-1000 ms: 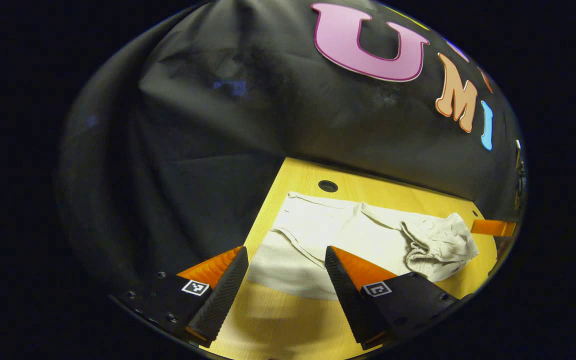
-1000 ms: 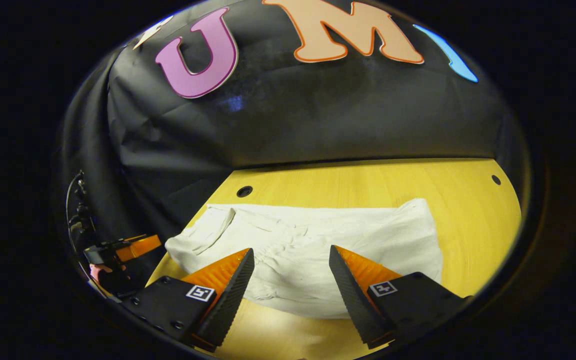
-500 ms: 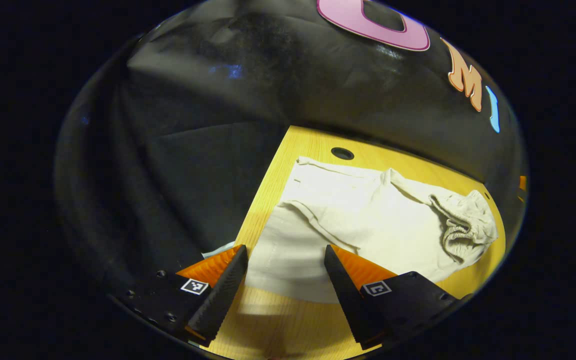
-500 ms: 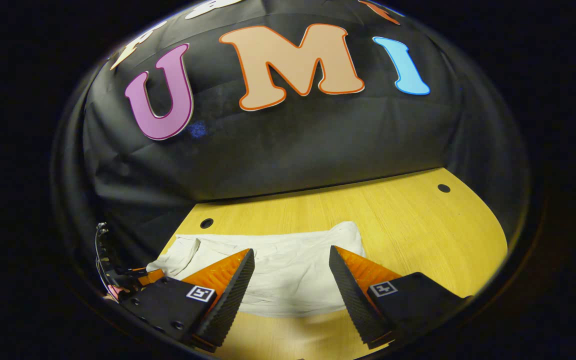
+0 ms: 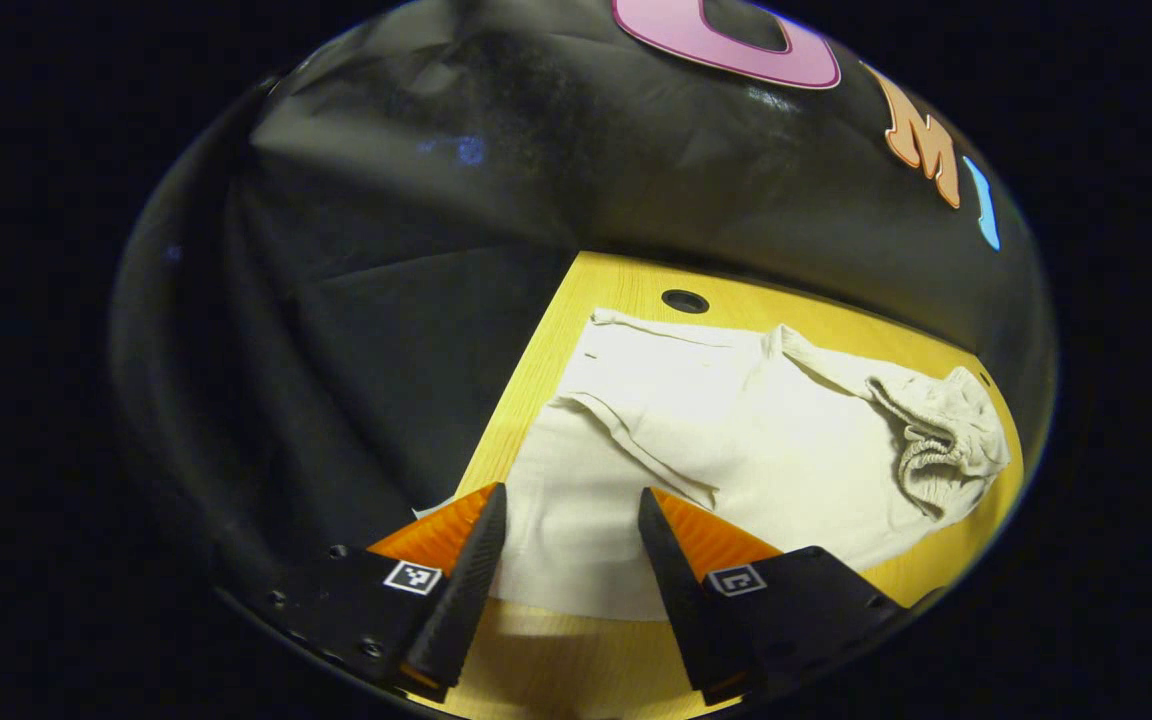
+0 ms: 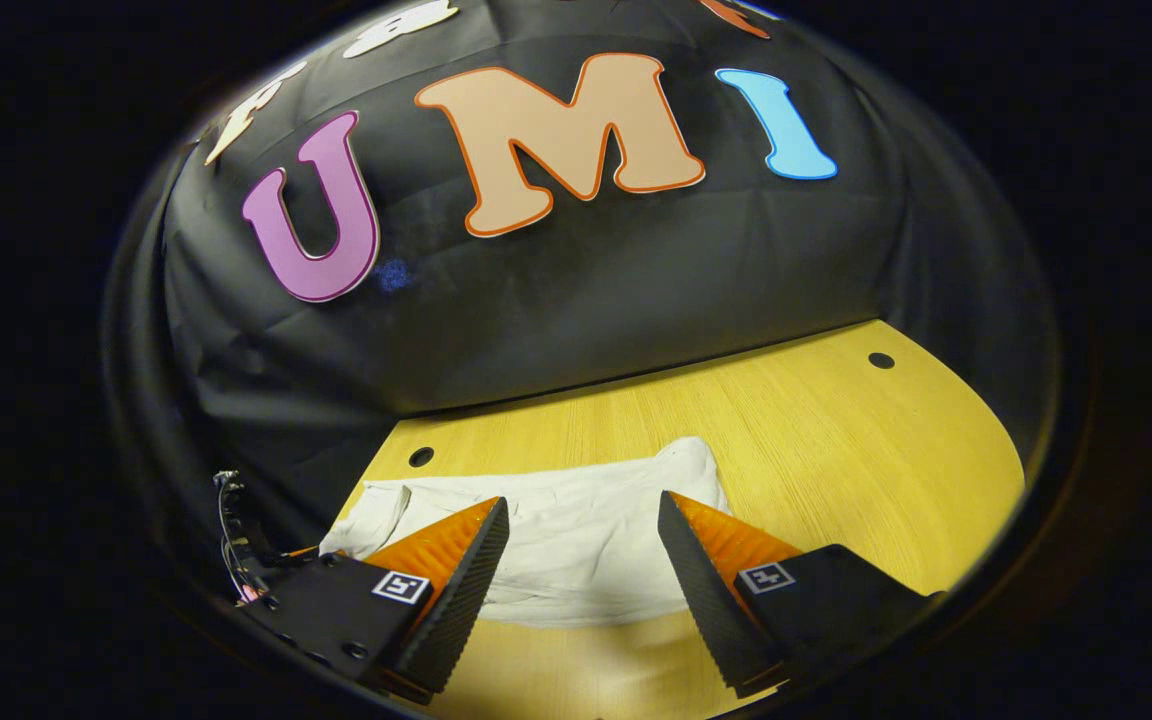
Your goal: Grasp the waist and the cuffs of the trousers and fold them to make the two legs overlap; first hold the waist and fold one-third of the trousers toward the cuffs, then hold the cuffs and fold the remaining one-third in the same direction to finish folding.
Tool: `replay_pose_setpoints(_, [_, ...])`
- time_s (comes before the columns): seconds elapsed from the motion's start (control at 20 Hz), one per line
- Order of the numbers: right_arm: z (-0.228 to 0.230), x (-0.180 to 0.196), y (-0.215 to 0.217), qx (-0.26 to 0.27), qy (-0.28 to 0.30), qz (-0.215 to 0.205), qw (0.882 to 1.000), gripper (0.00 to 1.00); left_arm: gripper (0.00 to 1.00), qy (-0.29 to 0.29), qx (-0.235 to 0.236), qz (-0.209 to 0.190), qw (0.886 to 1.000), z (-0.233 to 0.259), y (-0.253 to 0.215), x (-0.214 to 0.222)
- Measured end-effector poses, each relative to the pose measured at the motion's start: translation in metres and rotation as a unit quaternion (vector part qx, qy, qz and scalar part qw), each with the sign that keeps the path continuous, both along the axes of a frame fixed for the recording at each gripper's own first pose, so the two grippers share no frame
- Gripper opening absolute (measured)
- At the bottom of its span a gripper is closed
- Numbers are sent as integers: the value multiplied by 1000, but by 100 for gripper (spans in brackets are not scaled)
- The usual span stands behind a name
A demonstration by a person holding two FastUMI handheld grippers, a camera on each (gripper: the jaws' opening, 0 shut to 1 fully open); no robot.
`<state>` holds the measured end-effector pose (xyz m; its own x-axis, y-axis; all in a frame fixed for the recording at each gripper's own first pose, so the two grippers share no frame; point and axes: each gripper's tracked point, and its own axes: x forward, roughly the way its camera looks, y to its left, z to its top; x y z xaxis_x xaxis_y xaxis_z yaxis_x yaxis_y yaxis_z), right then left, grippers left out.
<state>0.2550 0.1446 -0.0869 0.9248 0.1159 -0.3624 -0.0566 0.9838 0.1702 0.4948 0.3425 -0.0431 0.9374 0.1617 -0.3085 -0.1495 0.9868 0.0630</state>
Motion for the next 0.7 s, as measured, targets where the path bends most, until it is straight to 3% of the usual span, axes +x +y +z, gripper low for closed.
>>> replay_pose_setpoints(0.05, [2, -1, -2, -1, -2, -1, 1000, 96, 77, 0, -2, -1, 1000, -1, -1, 1])
replay_pose_setpoints(0.3, [12, -9, -19, 0, -16, -11, 1000, 96, 7, -5, -29, -1, 1000, 2, -19, 4])
replay_pose_setpoints(0.4, [16, -14, -26, -3, -20, -15, 1000, 96, 0, -6, -36, -5, 999, 1, -24, 6])
replay_pose_setpoints(0.7, [14, -26, -43, -13, -17, -20, 1000, 96, 0, -11, -123, -36, 992, 4, -60, 12])
